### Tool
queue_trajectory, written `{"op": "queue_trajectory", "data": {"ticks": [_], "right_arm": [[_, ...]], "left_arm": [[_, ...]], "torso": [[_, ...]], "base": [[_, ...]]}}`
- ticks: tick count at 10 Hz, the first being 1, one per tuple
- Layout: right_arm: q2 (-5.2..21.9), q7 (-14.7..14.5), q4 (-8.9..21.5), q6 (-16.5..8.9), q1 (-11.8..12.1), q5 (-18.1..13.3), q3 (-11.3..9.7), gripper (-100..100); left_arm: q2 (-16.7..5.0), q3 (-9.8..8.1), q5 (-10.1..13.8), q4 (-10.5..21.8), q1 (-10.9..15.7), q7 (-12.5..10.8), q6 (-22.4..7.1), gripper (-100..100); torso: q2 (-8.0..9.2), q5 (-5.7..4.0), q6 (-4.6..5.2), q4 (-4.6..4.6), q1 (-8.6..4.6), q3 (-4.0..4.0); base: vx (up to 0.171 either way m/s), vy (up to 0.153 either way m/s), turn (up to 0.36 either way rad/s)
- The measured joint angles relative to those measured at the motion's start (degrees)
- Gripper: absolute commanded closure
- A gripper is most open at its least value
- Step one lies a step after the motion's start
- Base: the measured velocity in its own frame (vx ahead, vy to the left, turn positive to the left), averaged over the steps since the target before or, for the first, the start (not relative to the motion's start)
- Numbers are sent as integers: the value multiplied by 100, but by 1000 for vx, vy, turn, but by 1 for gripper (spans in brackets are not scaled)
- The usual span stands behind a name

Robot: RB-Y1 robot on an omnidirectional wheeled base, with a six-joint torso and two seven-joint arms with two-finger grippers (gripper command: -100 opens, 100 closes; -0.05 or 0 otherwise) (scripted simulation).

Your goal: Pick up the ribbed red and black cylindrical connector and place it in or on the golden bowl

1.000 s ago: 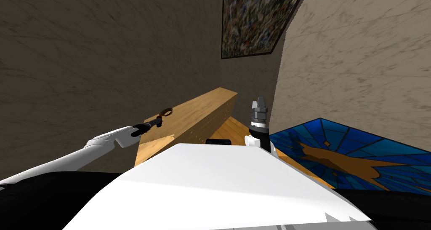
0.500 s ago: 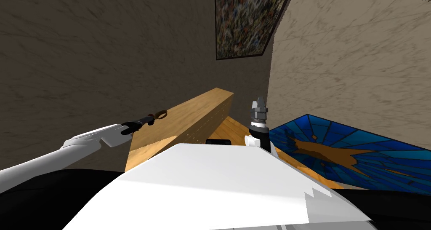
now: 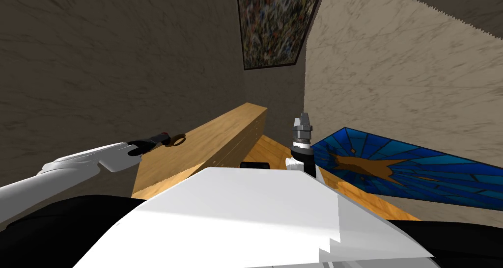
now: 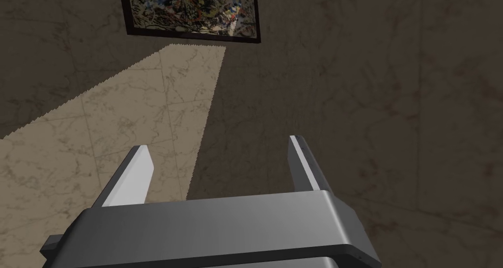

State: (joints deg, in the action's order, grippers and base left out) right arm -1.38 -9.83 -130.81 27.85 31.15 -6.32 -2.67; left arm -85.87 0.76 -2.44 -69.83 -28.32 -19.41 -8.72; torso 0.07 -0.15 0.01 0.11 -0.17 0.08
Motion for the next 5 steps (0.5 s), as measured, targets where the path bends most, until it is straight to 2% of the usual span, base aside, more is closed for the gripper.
{"op": "queue_trajectory", "data": {"ticks": [2,4,5], "right_arm": [[0,0,0,0,-1,0,0,0],[1,0,0,0,0,0,1,0],[1,0,0,0,0,0,1,0]], "left_arm": [[-199,114,189,121,-119,-195,-5,100],[-348,288,350,187,-169,-361,18,100],[-387,474,423,301,-80,-412,72,100]], "torso": [[12,6,4,2,19,6],[28,9,-11,6,27,16],[30,10,-10,6,28,17]], "base": [[-48,73,-260],[-48,70,-113],[-82,104,-251]]}}
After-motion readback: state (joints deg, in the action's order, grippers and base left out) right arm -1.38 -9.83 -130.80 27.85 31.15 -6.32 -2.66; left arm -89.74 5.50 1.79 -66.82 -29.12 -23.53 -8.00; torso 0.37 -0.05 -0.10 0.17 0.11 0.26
